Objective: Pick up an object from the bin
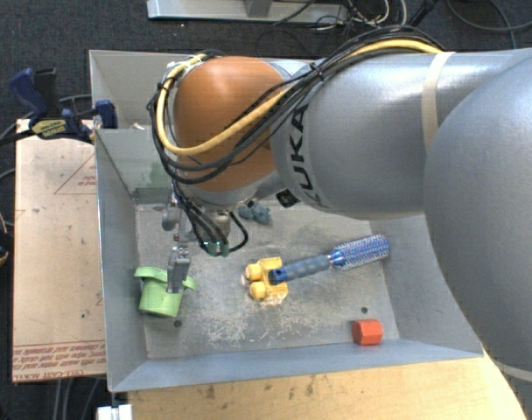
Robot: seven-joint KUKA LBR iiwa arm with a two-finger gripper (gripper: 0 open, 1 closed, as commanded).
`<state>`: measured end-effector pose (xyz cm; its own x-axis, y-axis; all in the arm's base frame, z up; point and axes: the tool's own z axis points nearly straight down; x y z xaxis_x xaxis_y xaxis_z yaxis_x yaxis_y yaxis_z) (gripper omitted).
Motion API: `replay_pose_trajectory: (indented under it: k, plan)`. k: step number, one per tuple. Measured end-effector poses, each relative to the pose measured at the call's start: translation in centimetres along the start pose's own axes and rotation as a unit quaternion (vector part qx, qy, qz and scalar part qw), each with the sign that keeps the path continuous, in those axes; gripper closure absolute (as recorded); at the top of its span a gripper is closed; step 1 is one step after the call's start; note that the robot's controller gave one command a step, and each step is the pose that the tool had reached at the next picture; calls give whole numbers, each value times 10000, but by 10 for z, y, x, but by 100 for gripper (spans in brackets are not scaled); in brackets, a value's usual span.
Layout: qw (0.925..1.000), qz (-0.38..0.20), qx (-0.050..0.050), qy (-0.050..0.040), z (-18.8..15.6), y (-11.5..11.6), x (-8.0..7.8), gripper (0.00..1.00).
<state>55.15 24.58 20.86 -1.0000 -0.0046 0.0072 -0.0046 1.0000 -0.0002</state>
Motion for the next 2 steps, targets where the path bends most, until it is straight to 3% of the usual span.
replay_pose_trajectory:
  k: [1, 2]
  plan:
    - [9841, -1774, 7, -9, 125, -18, 4, 0]
    - [9845, -1756, 27, -31, 122, -21, 1, 100]
